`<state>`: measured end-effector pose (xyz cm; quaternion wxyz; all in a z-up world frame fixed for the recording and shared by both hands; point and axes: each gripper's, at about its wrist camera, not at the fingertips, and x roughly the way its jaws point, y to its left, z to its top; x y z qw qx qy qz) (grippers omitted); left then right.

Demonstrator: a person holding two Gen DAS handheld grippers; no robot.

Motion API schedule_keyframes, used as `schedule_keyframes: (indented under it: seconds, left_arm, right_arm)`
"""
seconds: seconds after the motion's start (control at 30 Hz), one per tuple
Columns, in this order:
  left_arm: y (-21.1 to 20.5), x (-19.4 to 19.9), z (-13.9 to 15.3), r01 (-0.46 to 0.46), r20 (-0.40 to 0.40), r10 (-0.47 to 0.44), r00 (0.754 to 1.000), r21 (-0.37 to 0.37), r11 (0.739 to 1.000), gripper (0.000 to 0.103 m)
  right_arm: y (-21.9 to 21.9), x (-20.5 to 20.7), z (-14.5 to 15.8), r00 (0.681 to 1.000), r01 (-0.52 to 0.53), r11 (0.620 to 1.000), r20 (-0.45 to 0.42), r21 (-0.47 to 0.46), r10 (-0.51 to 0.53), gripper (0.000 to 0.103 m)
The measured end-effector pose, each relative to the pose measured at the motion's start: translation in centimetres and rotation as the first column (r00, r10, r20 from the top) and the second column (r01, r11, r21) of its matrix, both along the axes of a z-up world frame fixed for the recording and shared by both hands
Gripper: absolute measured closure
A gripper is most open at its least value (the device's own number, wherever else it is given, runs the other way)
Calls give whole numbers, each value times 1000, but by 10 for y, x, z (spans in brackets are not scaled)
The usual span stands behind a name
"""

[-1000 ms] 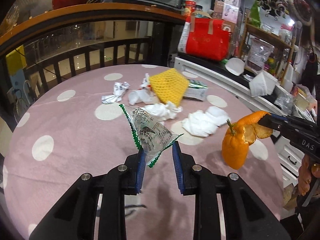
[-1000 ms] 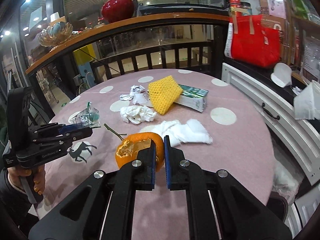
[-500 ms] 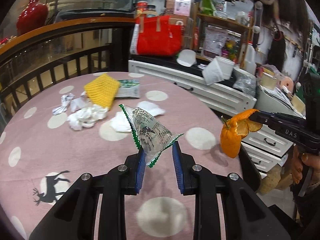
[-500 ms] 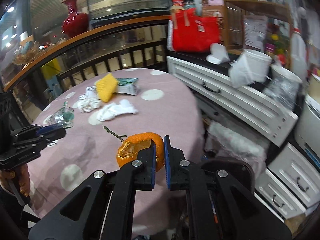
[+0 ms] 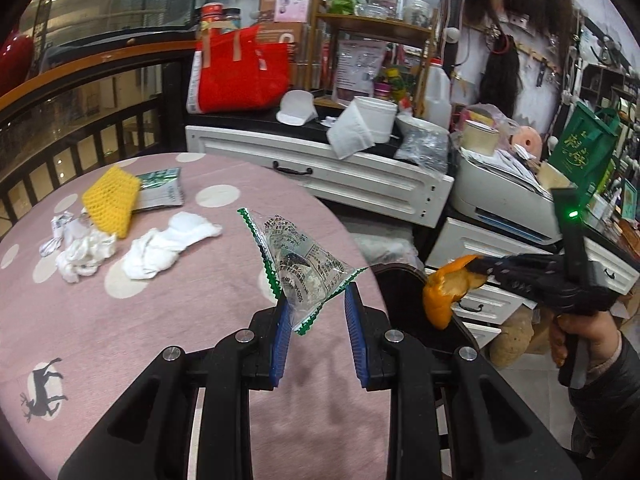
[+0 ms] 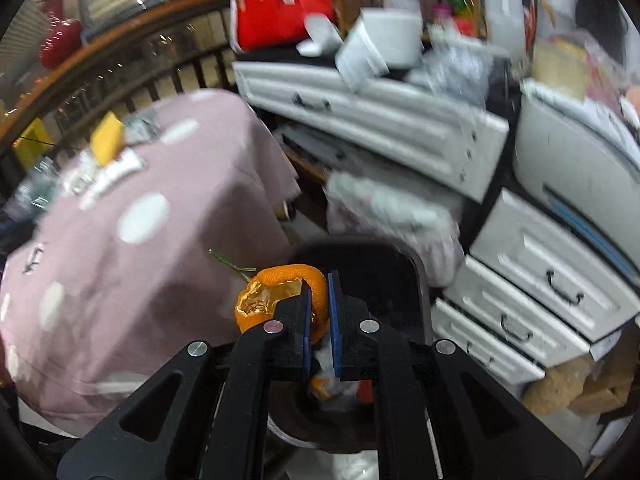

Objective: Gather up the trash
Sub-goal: 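Carry the orange peel over the black bin and open the right tool, then carry the clear wrapper over the black bin and open the left tool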

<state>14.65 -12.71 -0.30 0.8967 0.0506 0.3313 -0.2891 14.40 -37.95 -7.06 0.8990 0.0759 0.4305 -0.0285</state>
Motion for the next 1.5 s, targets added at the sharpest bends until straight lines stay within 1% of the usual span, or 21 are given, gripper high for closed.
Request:
schedule_keyframes:
  seconds: [0.17, 0.27, 0.43, 0.53, 0.63, 0.7, 0.73, 0.77, 0.8, 0.83, 0.87, 1.07, 1.2, 1.3, 1.33, 1.5]
  left_arm:
    - [-20, -6, -1, 46, -1, -46, 999, 5, 999, 77]
    - [-30, -8, -3, 64, -5, -64, 998, 8, 998, 77]
    - [-47, -12, -7, 101, -19, -101, 995, 11, 995, 77]
    - [-57, -16, -8, 123, -23, -122, 992, 16, 992, 77]
    - [-67, -19, -10, 148, -29, -147, 989, 22, 989, 77]
    - [-73, -20, -13, 162, -34, -161, 986, 27, 986, 77]
    - [-75, -21, -14, 167, -38, -166, 985, 29, 985, 77]
    - [-79, -21, -17, 175, -47, -173, 984, 30, 984, 77]
    - [-80, -21, -18, 181, -54, -179, 982, 28, 983, 77]
    - [-83, -21, -20, 188, -63, -186, 981, 25, 982, 77]
    - [-85, -21, -21, 193, -69, -191, 979, 25, 981, 77]
    - [-99, -21, -24, 222, -94, -219, 971, 21, 975, 77]
    - [-114, -22, -26, 254, -106, -250, 963, 28, 967, 77]
    - [-128, -23, -29, 287, -125, -281, 951, 27, 958, 77]
    - [-134, -25, -31, 300, -131, -294, 947, 29, 953, 77]
    - [-160, -30, -42, 363, -168, -352, 921, 41, 931, 77]
  right_arm:
    - [-11, 12, -48, 989, 14, 1000, -146, 9, -13, 95]
    - [-15, 17, -72, 978, 23, 1000, -209, 14, -20, 95]
    - [-17, 23, -108, 956, 24, 1000, -294, 16, -18, 95]
    - [-18, 24, -124, 942, 40, 999, -335, 22, -30, 94]
    - [-17, 21, -134, 928, 44, 999, -372, 11, -36, 90]
    - [-17, 17, -139, 924, 47, 999, -381, 13, -39, 83]
    - [-18, 16, -140, 922, 53, 999, -384, 11, -45, 76]
    - [-20, 14, -140, 924, 62, 998, -378, 14, -52, 64]
    - [-21, 13, -139, 928, 67, 998, -369, 18, -56, 55]
    - [-23, 11, -136, 932, 74, 997, -356, 20, -63, 40]
    - [-24, 8, -133, 937, 83, 996, -342, 15, -73, 34]
    - [-30, 2, -118, 950, 114, 993, -295, 31, -100, 34]
    - [-40, -6, -98, 960, 159, 986, -242, 46, -143, 34]
    - [-49, -15, -77, 964, 198, 979, -190, 45, -186, 32]
    - [-54, -19, -71, 964, 209, 977, -178, 44, -198, 29]
    - [-79, -36, -44, 951, 295, 954, -113, 55, -288, 29]
